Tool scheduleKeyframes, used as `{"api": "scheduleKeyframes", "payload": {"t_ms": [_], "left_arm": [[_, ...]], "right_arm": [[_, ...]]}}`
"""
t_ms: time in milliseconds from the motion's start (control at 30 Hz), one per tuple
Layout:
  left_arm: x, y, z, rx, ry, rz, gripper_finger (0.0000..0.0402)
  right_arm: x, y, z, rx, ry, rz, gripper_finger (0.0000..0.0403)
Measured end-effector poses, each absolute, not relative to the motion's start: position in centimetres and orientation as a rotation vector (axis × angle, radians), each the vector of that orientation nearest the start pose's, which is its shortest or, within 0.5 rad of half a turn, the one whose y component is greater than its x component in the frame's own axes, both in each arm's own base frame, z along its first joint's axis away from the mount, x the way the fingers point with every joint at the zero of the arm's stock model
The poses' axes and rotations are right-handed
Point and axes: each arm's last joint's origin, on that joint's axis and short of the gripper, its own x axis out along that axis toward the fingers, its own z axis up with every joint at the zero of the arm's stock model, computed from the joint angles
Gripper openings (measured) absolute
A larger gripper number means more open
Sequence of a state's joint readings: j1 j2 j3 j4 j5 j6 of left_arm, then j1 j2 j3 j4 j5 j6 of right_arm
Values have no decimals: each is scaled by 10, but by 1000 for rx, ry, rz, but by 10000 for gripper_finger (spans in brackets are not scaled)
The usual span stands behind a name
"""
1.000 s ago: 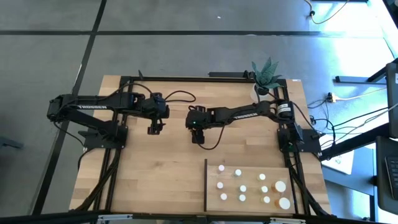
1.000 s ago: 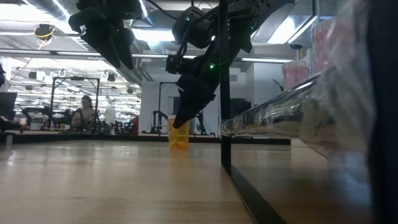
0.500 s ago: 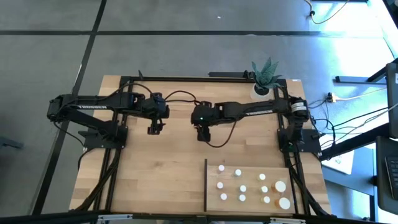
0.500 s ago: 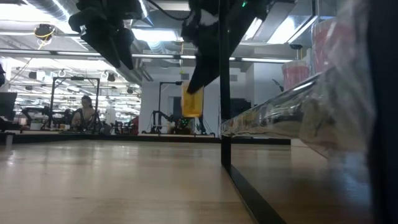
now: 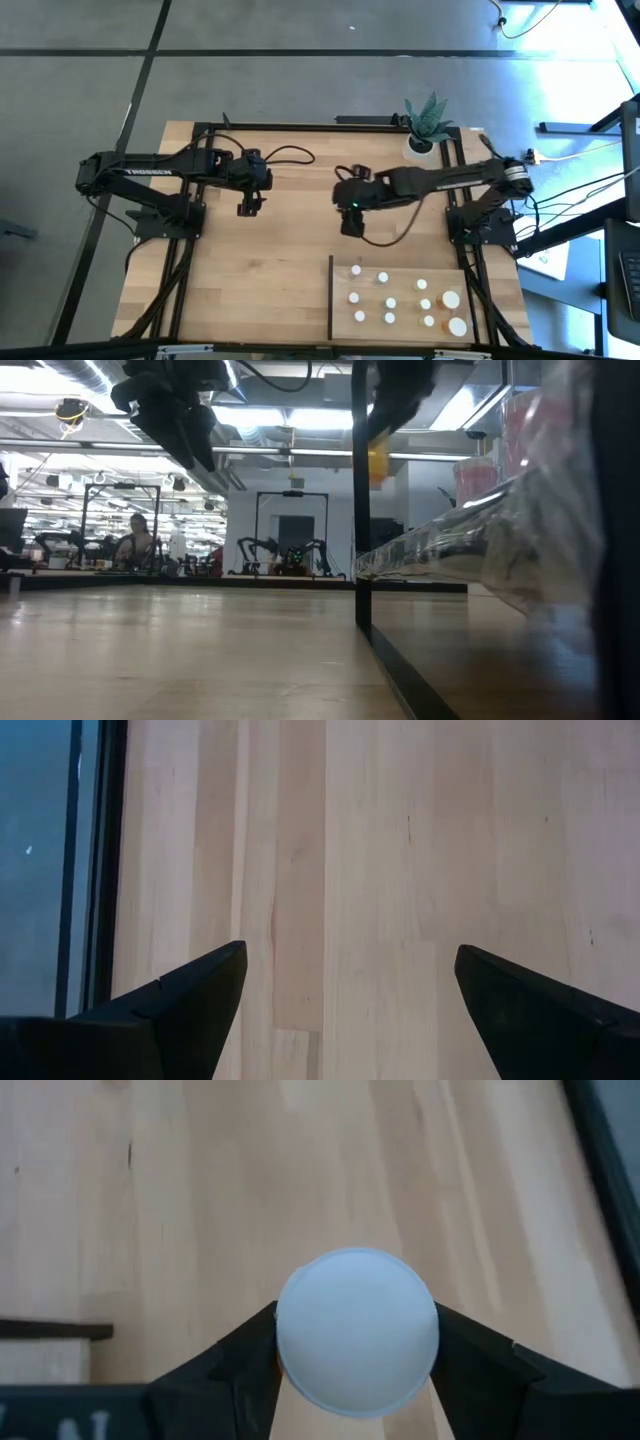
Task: Pick and place medicine bottles onto shelf by color
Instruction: Put the orange pill bottle on the shelf aligned with the other orange pill bottle
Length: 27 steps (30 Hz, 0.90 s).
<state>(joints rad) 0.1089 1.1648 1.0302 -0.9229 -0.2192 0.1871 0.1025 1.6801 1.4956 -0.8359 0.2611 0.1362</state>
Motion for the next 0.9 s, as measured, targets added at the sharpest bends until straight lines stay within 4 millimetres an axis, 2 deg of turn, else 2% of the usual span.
{"api": "scheduleKeyframes", "payload": {"t_ms": [167,300,600,900], "left_arm": [[215,30,291,246,1053,179,352],[221,28,294,256,973,75,352],[227,25,298,251,891,-14,352],[227,24,298,260,883,-69,352]], "right_arm": [[318,48,320,-6,991,-320,217],[294,65,328,44,1017,-392,218],[243,104,327,180,1125,-618,218],[208,140,324,355,1078,-774,218]]}}
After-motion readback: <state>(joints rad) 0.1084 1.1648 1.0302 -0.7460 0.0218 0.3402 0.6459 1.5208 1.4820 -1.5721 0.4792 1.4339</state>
